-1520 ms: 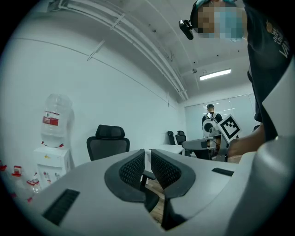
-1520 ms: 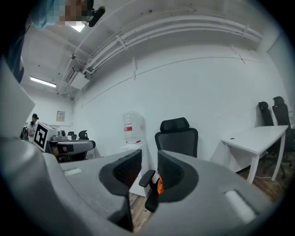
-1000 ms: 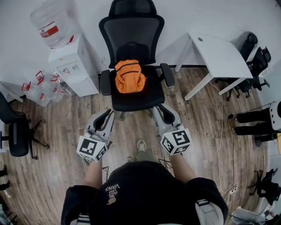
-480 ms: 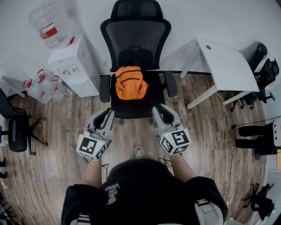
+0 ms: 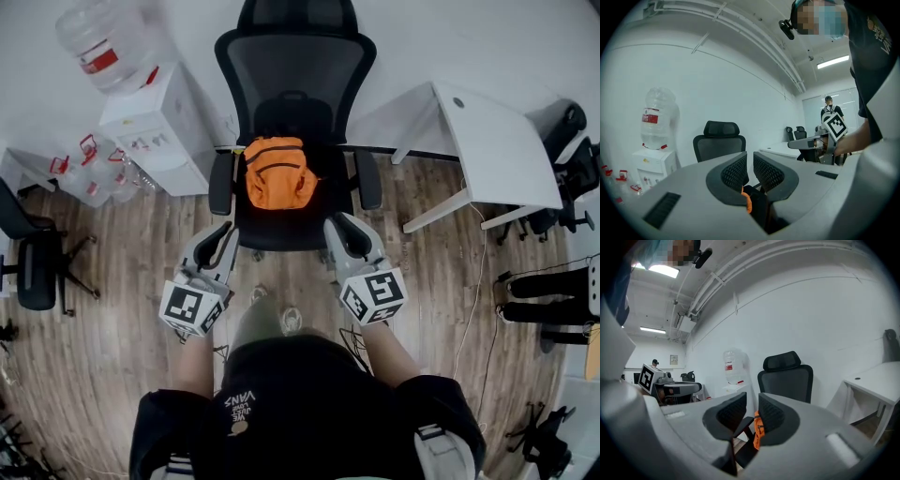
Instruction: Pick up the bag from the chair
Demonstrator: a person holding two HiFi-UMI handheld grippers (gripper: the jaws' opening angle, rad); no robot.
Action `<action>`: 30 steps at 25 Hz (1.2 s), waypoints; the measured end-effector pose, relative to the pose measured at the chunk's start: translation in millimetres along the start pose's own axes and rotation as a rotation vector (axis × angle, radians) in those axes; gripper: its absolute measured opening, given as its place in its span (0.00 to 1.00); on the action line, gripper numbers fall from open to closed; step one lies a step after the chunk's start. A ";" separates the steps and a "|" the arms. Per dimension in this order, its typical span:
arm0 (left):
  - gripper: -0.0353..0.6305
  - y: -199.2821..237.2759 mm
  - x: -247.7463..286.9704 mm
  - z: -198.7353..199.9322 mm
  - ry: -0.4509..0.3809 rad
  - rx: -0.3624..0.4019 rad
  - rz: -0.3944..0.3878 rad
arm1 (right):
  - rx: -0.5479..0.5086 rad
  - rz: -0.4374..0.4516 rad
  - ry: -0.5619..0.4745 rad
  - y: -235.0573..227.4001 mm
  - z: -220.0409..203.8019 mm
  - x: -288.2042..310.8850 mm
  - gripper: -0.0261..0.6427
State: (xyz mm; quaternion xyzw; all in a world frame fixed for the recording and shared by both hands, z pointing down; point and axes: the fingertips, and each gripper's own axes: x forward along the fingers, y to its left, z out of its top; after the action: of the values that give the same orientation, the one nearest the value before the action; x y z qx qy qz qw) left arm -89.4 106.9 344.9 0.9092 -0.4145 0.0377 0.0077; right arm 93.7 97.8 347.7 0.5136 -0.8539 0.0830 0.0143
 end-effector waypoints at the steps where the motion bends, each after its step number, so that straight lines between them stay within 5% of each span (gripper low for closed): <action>1: 0.11 2.0 3.4 -0.9 0.003 0.000 -0.002 | 0.001 -0.001 0.000 -2.3 0.0 3.4 0.15; 30: 0.11 149.9 118.6 -32.9 0.046 -0.024 -0.155 | 0.001 -0.172 0.003 -45.7 5.3 173.1 0.15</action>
State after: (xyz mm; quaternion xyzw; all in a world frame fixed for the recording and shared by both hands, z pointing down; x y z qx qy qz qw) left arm -127.0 -79.4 384.1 0.9373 -0.3431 0.0527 0.0310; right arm 52.6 -75.5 367.2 0.5848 -0.8066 0.0828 0.0226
